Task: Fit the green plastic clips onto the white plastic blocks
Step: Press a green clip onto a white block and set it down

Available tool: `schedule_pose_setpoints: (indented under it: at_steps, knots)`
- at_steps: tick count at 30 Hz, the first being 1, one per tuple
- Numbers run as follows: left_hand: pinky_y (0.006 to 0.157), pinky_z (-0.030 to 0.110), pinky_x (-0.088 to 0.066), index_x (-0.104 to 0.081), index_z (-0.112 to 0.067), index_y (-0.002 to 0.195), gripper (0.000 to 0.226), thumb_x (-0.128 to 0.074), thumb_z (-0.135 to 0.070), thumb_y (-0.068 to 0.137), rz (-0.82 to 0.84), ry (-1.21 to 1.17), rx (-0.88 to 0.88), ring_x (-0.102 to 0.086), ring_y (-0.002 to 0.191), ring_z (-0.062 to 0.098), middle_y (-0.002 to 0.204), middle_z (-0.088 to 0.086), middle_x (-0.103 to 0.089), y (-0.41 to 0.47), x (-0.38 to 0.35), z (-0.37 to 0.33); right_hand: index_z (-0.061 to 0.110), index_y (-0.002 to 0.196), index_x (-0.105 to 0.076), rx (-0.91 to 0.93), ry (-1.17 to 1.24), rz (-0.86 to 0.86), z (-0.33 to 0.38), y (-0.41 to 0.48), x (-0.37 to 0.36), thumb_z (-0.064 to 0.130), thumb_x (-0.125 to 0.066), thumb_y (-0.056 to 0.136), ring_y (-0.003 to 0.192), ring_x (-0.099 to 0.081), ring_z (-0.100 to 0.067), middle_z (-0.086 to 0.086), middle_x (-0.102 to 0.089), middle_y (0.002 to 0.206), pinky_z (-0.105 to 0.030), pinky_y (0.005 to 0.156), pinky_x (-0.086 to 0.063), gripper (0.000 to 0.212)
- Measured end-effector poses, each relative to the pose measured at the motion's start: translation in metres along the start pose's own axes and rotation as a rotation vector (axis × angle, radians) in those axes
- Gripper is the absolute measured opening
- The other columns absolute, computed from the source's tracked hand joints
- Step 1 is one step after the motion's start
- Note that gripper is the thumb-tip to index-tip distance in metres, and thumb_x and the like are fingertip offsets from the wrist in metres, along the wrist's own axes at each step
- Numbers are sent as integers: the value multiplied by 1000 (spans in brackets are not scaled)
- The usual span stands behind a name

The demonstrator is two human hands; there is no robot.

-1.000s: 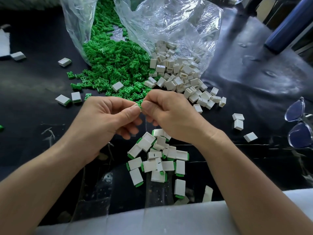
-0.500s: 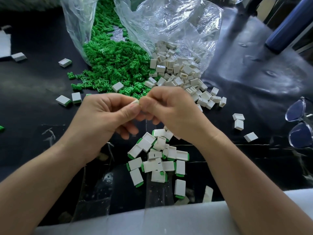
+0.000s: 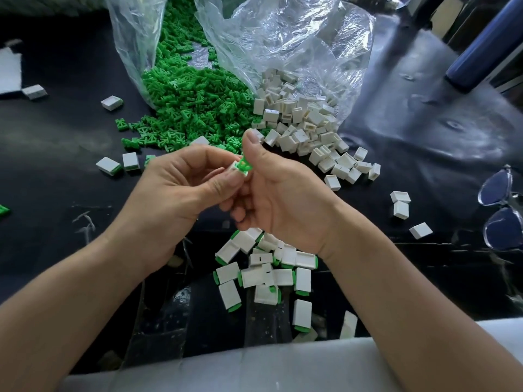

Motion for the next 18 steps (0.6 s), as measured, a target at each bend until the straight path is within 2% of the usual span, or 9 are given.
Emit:
schedule_pose_setpoints:
  at_steps: [3,8,11,12,14,15,16,17,18]
  knots:
    - [52,23,-52,-71,-15,75,12,-66,-17,64,-14,-3,-4,-61,51,14,59,4,-65,-1,2,1,11,82,-50,-5,16,0,-1,1,-1,51,-23,94,53,-32,-10,-1,-36,63,-21,51,-30,50]
    - [51,24,-53,-75,-15,78,20,-68,-20,61,-23,30,-13,-63,52,14,59,4,-68,-2,3,-1,6,122,-54,7,-3,-3,-2,0,-3,46,-25,96,53,-24,-9,0,-28,63,-21,50,-23,55]
    - [52,25,-54,-74,-12,82,22,-67,-19,62,-16,49,-20,-65,53,17,61,4,-69,-2,2,-2,-14,132,-31,16,-39,-40,-3,0,-1,42,-28,97,52,-21,-9,1,-24,62,-19,48,-21,67]
    - [52,25,-54,-74,-12,82,21,-67,-18,63,-18,52,-24,-66,54,17,61,4,-69,-2,2,-3,-16,132,-29,14,-38,-37,-2,0,-3,42,-28,97,52,-21,-9,1,-23,61,-18,46,-22,68]
    - [53,24,-54,-75,-15,82,21,-66,-17,63,-31,63,-23,-66,55,15,62,3,-70,-2,3,-2,-18,121,-43,26,-40,-40,-1,0,-2,41,-29,97,51,-21,-9,1,-24,61,-18,46,-22,65]
    - [53,23,-54,-75,-16,81,21,-66,-17,63,-42,62,-21,-65,55,14,62,3,-70,-2,3,-2,-3,92,-44,26,-20,-35,-1,0,-1,41,-29,97,52,-22,-9,1,-25,61,-19,47,-23,47]
    - [52,23,-54,-76,-17,80,19,-66,-17,63,-54,58,-19,-65,54,13,61,3,-69,-2,4,-2,-18,120,-35,21,-6,-26,0,-1,-2,42,-28,97,52,-23,-9,0,-27,62,-20,48,-23,64]
    - [52,22,-53,-76,-18,77,18,-66,-18,63,-66,49,-18,-64,52,13,60,2,-69,-2,5,-2,4,96,-56,13,-12,-22,0,-1,-1,43,-26,97,53,-25,-9,0,-29,63,-19,49,-25,49]
    - [52,21,-53,-76,-19,75,16,-67,-19,62,-76,42,-19,-63,52,12,59,2,-69,-1,6,-2,6,88,-54,15,5,-14,0,-1,-2,43,-25,97,54,-27,-9,0,-31,63,-18,49,-28,48]
Point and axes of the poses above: each hand's wrist, its own y-axis towards the middle knuckle, its own x-axis out of the back of the hand, z = x × y, the point moved 8 cm from there along y, towards the middle knuckle
